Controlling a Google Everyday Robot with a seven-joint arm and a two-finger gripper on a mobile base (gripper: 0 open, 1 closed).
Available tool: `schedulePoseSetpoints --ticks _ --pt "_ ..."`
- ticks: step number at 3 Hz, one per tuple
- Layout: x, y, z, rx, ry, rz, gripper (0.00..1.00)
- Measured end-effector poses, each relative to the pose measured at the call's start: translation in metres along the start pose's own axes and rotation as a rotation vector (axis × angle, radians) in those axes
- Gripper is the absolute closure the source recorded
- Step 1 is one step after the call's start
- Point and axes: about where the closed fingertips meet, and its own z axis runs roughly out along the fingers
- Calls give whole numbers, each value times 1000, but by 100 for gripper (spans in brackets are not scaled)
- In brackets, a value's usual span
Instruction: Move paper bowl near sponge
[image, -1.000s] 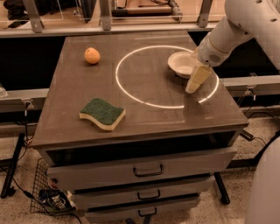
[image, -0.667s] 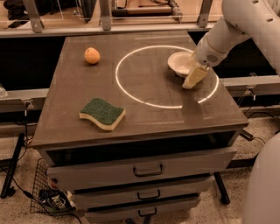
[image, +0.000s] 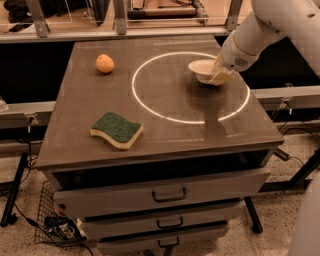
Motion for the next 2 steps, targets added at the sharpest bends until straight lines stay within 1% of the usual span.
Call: schedulePoseSetpoints --ticks 1,2 --pt "-2 0 0 -1 -1 -3 100" --pt "-18 6 4 4 -15 -57 100"
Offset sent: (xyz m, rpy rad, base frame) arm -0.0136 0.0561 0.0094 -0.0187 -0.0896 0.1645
